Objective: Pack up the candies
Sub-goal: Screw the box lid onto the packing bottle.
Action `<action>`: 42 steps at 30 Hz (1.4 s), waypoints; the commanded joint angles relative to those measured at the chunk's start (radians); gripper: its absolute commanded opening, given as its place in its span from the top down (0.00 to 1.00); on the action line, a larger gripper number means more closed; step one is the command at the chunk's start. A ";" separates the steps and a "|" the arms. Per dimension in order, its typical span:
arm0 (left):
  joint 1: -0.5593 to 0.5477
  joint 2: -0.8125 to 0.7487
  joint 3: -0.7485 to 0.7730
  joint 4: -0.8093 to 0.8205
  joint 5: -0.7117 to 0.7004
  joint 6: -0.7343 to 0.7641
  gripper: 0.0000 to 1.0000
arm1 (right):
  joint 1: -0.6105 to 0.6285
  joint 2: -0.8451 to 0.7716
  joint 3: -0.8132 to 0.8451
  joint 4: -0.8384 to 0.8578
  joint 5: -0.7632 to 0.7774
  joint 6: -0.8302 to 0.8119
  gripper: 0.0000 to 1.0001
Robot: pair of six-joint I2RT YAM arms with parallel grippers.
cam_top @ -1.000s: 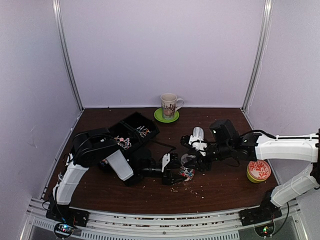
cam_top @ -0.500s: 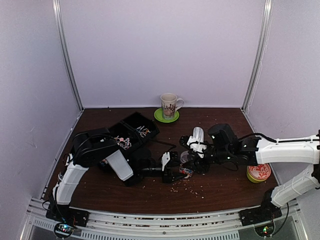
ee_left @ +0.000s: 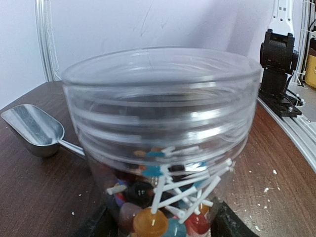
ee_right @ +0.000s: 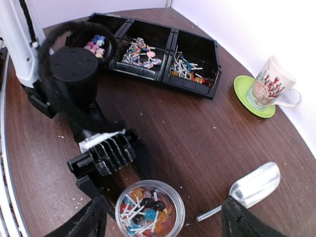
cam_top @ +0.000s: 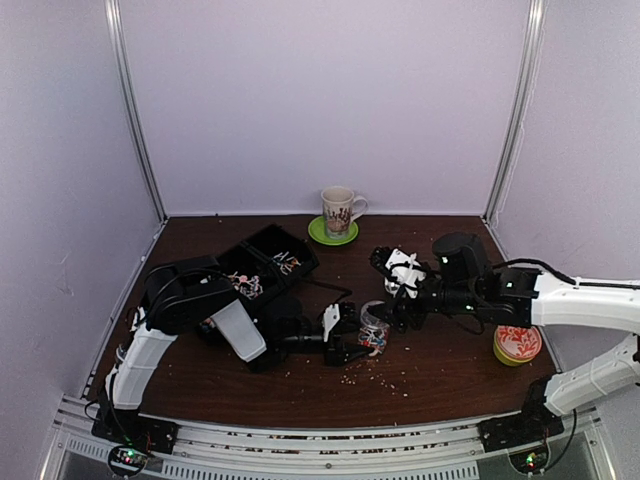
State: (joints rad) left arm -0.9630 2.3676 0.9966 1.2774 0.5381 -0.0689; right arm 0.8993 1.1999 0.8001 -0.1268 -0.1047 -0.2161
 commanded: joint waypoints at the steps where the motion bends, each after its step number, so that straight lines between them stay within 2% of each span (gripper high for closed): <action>1: 0.006 0.011 -0.026 -0.081 -0.031 0.009 0.41 | 0.001 0.042 -0.012 -0.012 0.082 -0.010 0.20; 13: 0.005 0.015 -0.022 -0.081 -0.026 0.007 0.41 | -0.004 0.084 -0.018 -0.037 0.069 -0.017 0.20; 17: 0.006 0.013 -0.024 -0.079 -0.013 0.010 0.41 | -0.023 0.057 0.018 -0.050 -0.027 -0.009 0.20; 21: 0.005 0.002 -0.028 -0.085 0.016 0.029 0.35 | -0.094 0.069 0.095 -0.091 -0.175 0.096 0.22; 24: 0.006 -0.001 -0.024 -0.085 0.042 0.030 0.28 | -0.144 0.107 0.158 -0.161 -0.277 0.141 0.23; 29: 0.006 -0.007 -0.006 -0.118 0.046 0.020 0.15 | -0.162 0.138 0.214 -0.259 -0.305 0.108 0.22; 32: 0.005 -0.005 0.003 -0.113 0.049 0.014 0.03 | -0.161 0.128 0.221 -0.318 -0.324 0.043 0.20; 36: 0.006 0.000 0.012 -0.092 0.069 0.011 0.02 | -0.161 0.098 0.204 -0.365 -0.376 -0.056 0.17; 42: 0.006 0.014 0.054 -0.114 0.102 0.012 0.03 | -0.170 0.116 0.244 -0.403 -0.379 -0.011 0.17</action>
State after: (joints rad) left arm -0.9619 2.3672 1.0138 1.1774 0.6052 -0.0498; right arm 0.7391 1.3167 1.0039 -0.4782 -0.4576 -0.2337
